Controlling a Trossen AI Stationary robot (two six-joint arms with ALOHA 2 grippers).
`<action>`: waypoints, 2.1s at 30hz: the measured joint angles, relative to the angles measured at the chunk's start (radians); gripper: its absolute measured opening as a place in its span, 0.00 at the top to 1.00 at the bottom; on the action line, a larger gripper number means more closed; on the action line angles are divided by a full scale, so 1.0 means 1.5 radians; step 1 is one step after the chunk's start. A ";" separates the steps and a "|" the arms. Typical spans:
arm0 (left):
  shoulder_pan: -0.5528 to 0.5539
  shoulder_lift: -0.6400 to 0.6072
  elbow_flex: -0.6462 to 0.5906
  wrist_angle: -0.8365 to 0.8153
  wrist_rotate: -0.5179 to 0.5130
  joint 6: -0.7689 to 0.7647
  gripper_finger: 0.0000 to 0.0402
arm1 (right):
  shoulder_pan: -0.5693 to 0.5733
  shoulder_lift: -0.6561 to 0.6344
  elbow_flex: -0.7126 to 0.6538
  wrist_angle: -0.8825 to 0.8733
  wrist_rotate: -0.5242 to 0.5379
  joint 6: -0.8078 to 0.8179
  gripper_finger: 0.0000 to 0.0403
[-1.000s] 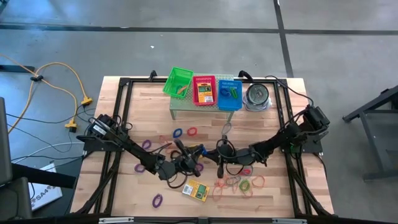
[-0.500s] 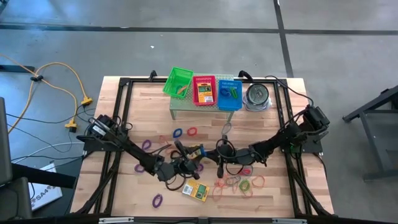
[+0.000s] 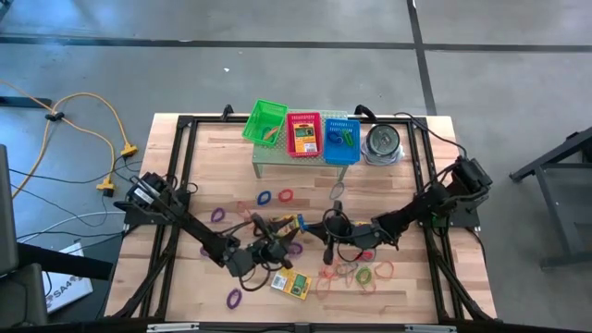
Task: Pick & Place Office Desk Supplies
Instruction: Put the left blue spring keychain into the blue bin on the shelf
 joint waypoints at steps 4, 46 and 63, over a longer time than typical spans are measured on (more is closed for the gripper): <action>-0.010 0.000 0.000 -0.001 -0.006 0.013 0.61 | 0.006 -0.027 0.000 -0.035 0.044 -0.007 0.99; 0.301 -0.479 -0.038 -0.771 0.681 -0.578 0.63 | -0.215 -0.433 0.290 -0.990 0.024 0.169 0.99; 0.243 -0.435 -0.116 -0.653 0.751 -0.585 0.63 | -0.505 -0.166 0.482 -1.199 -0.256 0.174 0.99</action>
